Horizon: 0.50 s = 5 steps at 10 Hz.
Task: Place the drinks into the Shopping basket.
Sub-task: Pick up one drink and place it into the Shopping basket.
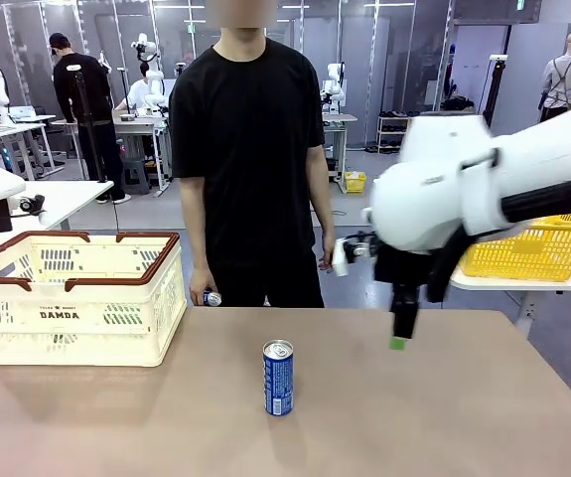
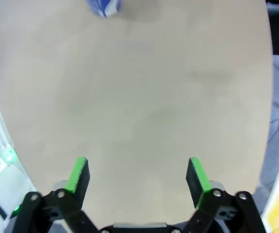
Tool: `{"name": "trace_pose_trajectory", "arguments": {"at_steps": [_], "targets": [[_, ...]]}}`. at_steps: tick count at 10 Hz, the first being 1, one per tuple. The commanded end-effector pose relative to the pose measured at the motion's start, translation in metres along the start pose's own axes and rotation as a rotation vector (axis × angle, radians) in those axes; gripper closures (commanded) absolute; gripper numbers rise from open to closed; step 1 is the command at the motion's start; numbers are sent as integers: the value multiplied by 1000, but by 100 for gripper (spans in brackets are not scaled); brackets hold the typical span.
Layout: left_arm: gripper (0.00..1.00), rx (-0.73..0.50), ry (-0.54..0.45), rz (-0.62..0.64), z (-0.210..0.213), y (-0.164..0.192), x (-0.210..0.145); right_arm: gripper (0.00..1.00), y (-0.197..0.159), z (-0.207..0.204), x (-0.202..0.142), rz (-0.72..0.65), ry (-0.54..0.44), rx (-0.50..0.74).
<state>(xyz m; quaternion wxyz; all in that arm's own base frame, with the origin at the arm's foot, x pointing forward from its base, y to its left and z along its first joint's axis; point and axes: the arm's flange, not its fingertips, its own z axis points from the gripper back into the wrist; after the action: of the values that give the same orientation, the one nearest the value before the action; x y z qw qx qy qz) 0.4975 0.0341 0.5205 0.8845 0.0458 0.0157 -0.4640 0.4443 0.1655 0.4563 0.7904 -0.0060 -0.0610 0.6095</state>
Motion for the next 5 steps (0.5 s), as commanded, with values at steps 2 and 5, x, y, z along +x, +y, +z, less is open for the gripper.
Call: {"name": "trace_pose_trajectory", "arguments": {"at_steps": [2,5], "targets": [[2,-3,-11,18,3,-2,0,0,6,10,-67,-84,-64,-42],[2,-3,-11,18,3,-2,0,0,6,13,-110,-172,-110,-50]]}}
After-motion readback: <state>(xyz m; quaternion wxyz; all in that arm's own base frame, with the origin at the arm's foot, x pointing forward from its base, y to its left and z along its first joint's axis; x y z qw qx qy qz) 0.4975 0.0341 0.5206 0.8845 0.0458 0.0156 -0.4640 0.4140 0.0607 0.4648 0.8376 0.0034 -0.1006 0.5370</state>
